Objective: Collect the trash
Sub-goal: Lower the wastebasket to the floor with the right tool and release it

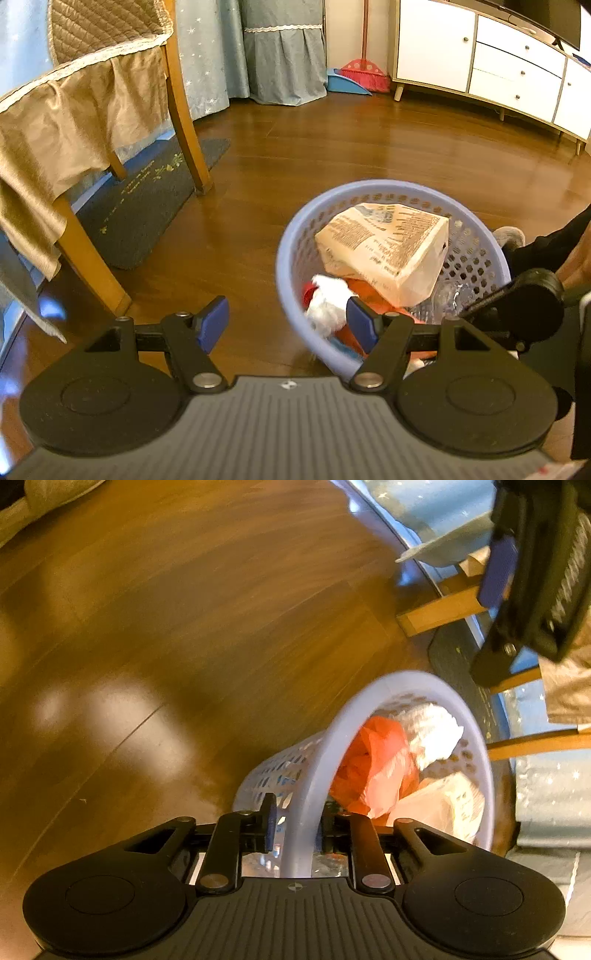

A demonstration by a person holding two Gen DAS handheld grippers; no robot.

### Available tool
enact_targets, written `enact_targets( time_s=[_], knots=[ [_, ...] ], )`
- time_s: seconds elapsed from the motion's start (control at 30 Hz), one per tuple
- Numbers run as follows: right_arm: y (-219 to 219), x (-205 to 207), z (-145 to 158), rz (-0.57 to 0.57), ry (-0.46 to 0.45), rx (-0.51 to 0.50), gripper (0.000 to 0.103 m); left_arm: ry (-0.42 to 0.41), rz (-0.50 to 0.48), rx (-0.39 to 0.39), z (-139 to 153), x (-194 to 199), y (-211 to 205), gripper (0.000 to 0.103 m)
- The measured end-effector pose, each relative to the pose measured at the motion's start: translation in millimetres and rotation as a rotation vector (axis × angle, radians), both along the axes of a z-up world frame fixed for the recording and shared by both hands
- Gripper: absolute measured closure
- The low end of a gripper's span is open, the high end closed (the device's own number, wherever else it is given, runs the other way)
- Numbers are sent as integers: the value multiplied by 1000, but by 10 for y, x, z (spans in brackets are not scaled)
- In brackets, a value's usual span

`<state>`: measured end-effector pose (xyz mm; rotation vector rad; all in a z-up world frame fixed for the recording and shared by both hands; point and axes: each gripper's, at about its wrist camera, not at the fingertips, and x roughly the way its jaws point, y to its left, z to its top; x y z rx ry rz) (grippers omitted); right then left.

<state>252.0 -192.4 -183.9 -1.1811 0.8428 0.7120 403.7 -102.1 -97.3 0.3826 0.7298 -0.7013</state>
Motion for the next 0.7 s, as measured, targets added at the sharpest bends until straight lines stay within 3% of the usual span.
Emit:
enact_targets(
  time_s=[0.43,0.7],
  knots=[
    [-136,1,262,-47,12,72,84,36,43,-7,147,-268,98,37],
    [-208,-95,479,-99,-20,137,74,57,114,-21,268,-520,232,37]
  ],
)
